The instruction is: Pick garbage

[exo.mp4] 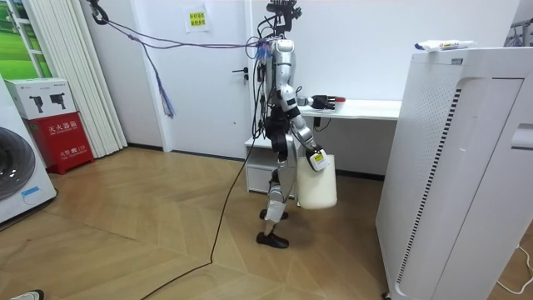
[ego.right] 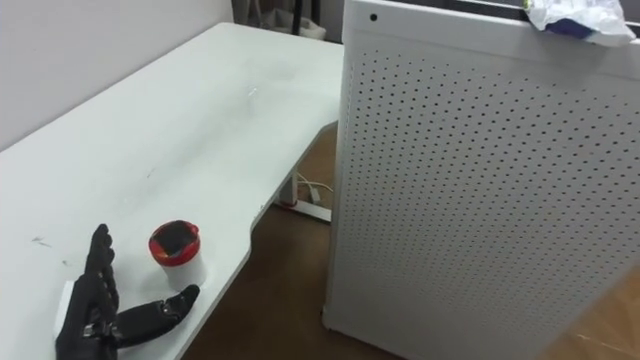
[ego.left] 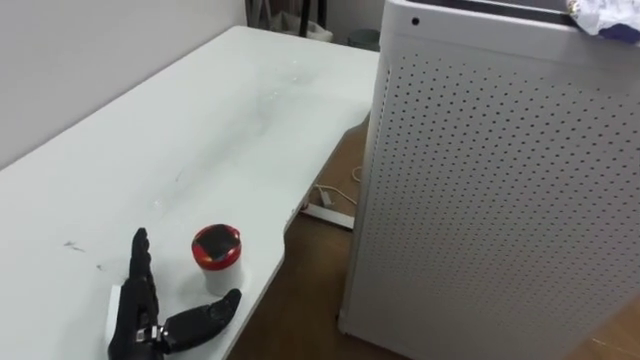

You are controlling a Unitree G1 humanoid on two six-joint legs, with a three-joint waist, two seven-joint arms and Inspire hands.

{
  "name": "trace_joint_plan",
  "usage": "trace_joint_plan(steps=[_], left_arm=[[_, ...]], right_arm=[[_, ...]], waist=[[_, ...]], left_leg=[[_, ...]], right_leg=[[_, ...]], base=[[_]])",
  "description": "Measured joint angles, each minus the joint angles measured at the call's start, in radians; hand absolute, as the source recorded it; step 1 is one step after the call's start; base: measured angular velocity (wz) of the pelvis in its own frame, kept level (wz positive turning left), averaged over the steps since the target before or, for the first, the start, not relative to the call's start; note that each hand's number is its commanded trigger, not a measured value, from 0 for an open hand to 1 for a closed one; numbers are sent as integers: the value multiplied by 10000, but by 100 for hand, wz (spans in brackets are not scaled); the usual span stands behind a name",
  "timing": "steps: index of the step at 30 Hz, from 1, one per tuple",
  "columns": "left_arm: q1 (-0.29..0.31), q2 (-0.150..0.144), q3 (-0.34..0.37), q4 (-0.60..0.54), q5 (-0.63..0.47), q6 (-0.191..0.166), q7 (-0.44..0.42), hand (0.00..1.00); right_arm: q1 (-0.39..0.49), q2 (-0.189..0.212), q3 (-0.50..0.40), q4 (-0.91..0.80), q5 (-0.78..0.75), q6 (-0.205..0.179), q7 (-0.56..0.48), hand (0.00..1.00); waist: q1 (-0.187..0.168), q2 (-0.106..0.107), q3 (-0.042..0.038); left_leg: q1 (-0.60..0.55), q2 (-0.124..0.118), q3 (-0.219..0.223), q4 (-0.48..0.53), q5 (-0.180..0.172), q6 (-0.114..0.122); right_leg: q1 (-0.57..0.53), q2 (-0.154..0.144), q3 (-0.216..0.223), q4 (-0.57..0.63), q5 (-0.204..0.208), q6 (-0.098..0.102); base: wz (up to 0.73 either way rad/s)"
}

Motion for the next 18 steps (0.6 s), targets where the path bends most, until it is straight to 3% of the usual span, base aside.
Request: trace_joint_plan(steps=[14, 18], left_arm=[[-245, -59, 6, 565, -82, -81, -80, 0], [-359, -69, -5, 562, -103, 135, 61, 0]], right_arm=[[155, 23, -5, -693, -426, 224, -7, 100], [146, 49, 4, -707, -735, 224, -10, 100]], waist=[[-58, 85, -16], [-241, 40, 28]], left_leg=[[66, 3, 14, -79, 18, -21], [200, -1, -28, -31, 31, -23]], right_leg=[[22, 6, 44, 45, 7, -10], [177, 7, 39, 12, 7, -10]], base=[[0], [2]])
